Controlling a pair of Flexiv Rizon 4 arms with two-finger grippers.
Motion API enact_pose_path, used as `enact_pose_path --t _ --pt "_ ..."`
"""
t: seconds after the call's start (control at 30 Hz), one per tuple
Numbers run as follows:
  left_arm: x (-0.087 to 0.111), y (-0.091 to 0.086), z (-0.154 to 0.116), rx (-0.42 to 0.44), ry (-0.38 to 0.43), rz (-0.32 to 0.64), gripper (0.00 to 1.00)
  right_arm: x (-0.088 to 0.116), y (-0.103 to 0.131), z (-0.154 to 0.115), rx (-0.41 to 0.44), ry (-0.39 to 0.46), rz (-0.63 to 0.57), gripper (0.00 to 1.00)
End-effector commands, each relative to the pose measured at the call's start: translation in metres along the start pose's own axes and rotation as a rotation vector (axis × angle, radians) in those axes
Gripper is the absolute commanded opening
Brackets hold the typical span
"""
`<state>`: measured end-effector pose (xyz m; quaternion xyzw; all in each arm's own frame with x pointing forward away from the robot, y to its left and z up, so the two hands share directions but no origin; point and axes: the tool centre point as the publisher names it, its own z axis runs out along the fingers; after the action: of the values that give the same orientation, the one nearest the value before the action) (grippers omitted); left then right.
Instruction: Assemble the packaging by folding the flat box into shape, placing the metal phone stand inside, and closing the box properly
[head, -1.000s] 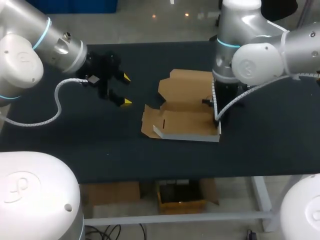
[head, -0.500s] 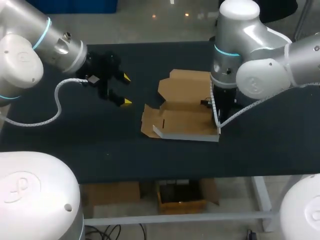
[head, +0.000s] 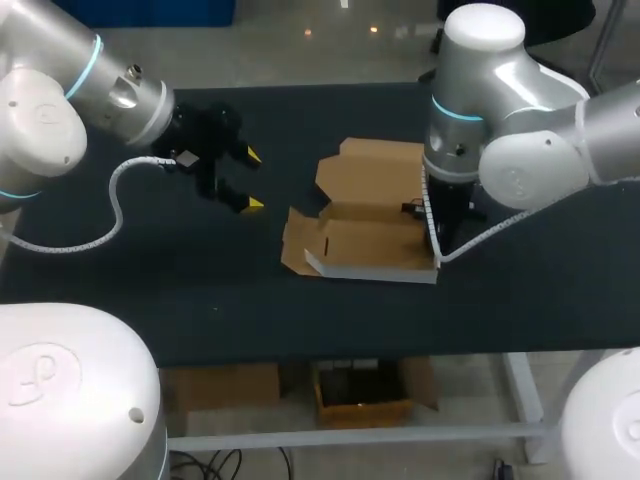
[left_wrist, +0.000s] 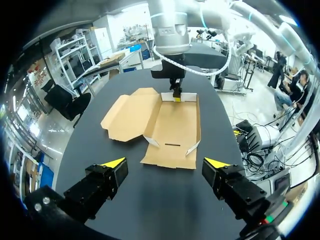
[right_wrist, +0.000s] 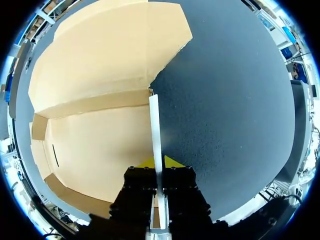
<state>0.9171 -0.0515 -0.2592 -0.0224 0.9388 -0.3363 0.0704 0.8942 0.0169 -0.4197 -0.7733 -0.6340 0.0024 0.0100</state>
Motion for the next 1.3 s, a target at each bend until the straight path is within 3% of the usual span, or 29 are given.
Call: enact_pose_path --t 0.03,0.4,0.7,1.3 --pt "-0.0001 -0.0008 -0.0006 -0.006 0.002 -0.001 1.0 0.001 0.0005 -0.0003 -0.002 -0.008 -0.007 0.0" --pt "-0.0001 -0.0008 -0.0006 -0.006 0.002 -0.001 1.0 0.004 0.0026 -0.0057 -0.006 -0.091 -0.065 0.0" --pt "-0.0001 -0.0008 -0.0006 -0.006 0.002 -0.001 1.0 0.0075 0.0057 -0.0056 0.03 -0.104 -0.16 0.0" --pt "-0.0001 -0.0008 -0.0006 -0.006 0.002 -0.001 1.0 0.0078 0.0068 -0.0036 0.05 -0.248 -0.106 0.0"
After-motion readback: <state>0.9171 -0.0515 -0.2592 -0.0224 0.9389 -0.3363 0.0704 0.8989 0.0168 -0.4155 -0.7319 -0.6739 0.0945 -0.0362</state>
